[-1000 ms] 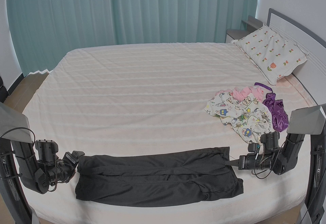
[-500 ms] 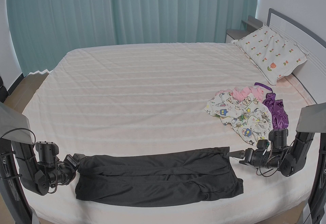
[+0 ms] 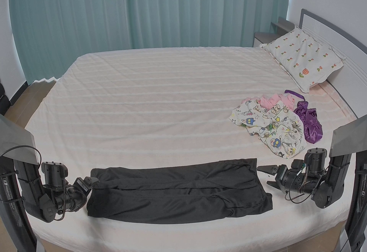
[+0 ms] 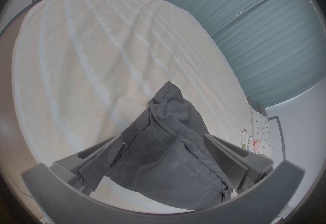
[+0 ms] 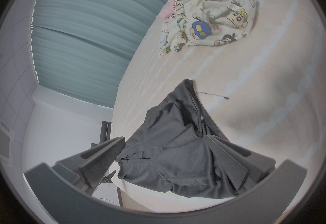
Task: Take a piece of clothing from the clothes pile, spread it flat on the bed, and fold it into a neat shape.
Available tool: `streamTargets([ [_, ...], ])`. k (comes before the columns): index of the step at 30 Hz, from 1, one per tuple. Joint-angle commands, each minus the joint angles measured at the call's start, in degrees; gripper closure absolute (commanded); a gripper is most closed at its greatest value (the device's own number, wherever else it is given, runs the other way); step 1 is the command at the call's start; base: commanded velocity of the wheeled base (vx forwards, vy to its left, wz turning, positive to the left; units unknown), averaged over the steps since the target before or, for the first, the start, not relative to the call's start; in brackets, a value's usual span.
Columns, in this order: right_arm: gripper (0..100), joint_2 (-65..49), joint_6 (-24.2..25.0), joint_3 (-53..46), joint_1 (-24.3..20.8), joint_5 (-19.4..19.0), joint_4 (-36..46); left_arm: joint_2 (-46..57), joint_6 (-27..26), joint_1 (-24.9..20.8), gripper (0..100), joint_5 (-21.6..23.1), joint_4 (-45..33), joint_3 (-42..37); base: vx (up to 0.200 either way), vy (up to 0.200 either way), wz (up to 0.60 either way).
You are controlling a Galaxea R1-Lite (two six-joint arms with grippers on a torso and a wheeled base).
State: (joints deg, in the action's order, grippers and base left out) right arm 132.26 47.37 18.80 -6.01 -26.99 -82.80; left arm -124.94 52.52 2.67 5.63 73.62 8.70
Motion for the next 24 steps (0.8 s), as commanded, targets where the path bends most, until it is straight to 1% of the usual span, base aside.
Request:
streamTargets([
  [1,0,1.4,1.1,-0.3,-0.1,0.0,-0.2,-0.3,-0.7,-1.4,0,-0.5,0.0,-0.6,0.0,0.0,0.0],
  [4,0,1.4,1.1,-0.3,-0.1,0.0,-0.2,-0.7,-2.3,-2.4,0,-1.6,0.0,-2.0,0.0,0.0,0.0],
  [6,0,1.4,1.1,-0.3,-0.1,0.1,-0.5,-0.8,-4.4,-2.6,0,-2.0,0.0,-2.9,0.0,0.0,0.0],
  [7,0,1.7,1.1,-0.3,-0.1,0.1,-1.0,-1.2,-6.8,-2.8,0,-2.2,0.0,-4.0,0.0,0.0,0.0],
  [8,0,2.0,1.1,-0.4,-0.2,0.1,-1.1,-1.7,-8.0,-3.1,0,-2.4,0.0,-4.7,0.0,0.0,0.0],
  [10,0,2.3,1.1,-0.5,-0.2,0.2,-1.7,-2.2,-9.0,-3.4,0,-2.5,0.0,-5.2,0.0,0.0,0.0],
  [11,0,2.6,1.1,-0.8,-0.2,0.2,-2.6,-2.7,-9.9,-3.6,0,-3.3,0.0,-5.7,0.0,0.0,0.0],
  [19,0,3.4,1.1,-1.6,-0.2,0.3,-5.0,-6.7,-11.6,-5.0,0,-7.3,0.2,-5.1,0.0,0.0,0.0],
  [23,0,3.4,1.1,-1.6,-0.2,0.3,-5.0,-7.7,-11.5,-6.3,0,-7.7,2.8,-5.1,0.0,0.0,0.0],
  [24,0,3.4,1.1,-1.6,-0.2,0.3,-5.0,-7.7,-11.5,-6.3,100,-7.7,2.8,-5.1,0.0,0.0,0.0],
])
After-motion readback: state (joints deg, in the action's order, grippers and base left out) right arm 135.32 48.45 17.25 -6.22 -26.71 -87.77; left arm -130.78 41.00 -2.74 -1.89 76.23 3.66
